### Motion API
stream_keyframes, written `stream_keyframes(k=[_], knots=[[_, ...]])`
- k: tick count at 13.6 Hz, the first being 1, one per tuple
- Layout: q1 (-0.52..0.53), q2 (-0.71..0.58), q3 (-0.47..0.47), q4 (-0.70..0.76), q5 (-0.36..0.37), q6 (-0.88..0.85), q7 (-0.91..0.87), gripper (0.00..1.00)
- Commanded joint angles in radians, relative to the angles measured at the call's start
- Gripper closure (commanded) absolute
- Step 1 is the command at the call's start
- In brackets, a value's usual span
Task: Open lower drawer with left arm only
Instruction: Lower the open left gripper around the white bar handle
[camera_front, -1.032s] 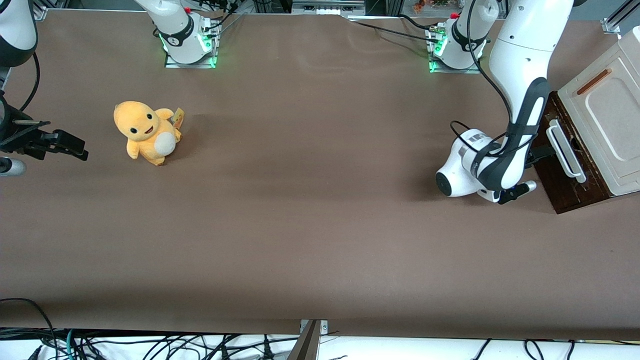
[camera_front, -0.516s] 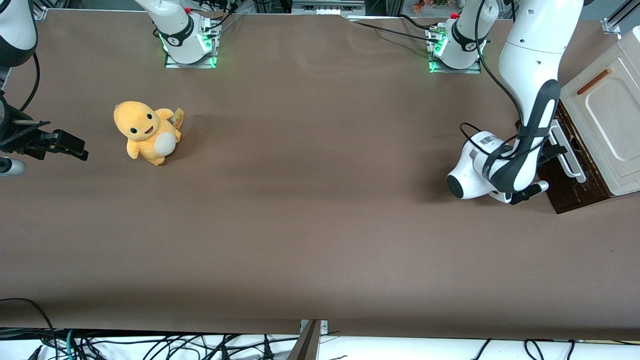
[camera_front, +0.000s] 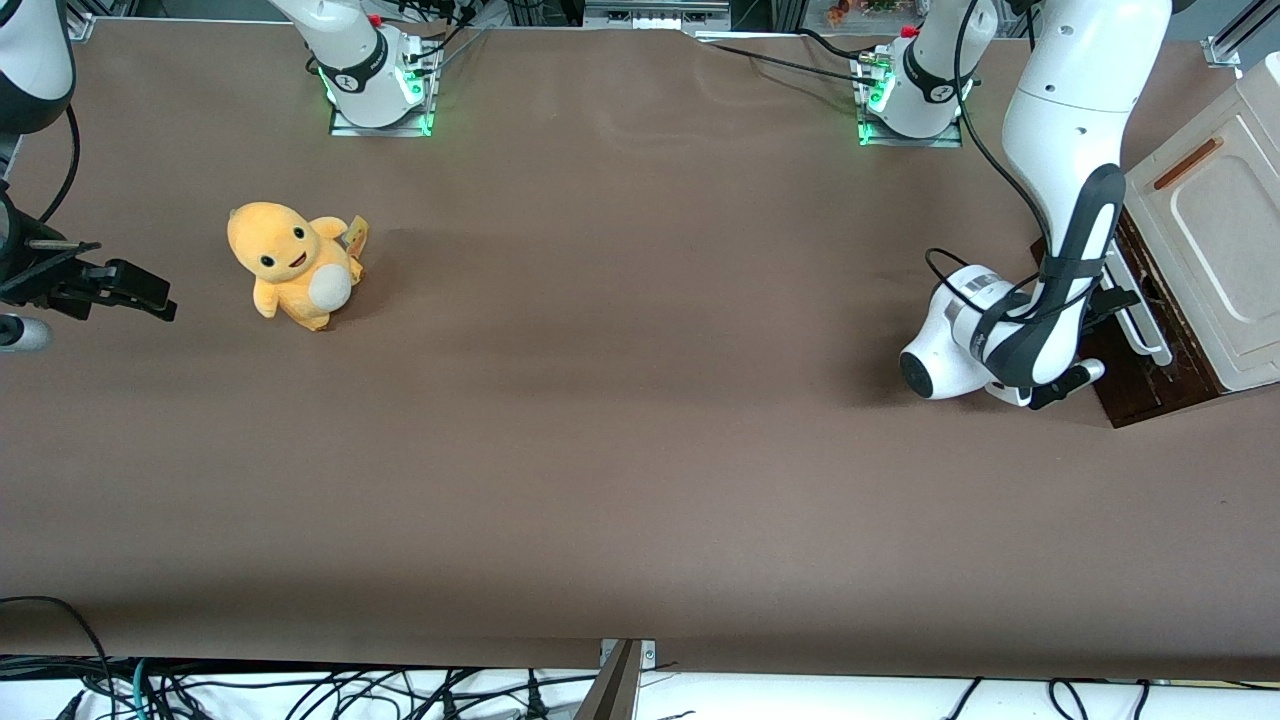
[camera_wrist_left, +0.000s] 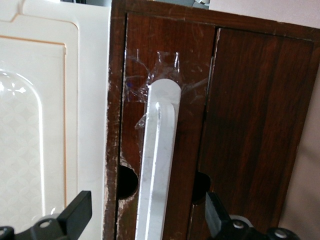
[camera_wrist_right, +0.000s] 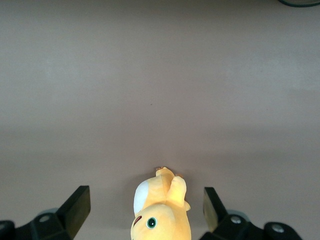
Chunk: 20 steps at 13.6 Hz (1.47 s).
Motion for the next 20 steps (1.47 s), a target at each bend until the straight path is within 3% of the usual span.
stream_keyframes(k=[1, 5, 11, 20], knots=[[0.020, 0.012, -0.003, -0.011, 0.056, -0.007, -0.023, 0.00], [0.032, 0.017, -0.003, -0.016, 0.061, -0.001, -0.022, 0.00], [0.032, 0.024, -0.003, -0.019, 0.061, -0.004, -0.003, 0.14], [0.032, 0.015, -0.005, -0.030, 0.061, -0.008, 0.061, 0.21]])
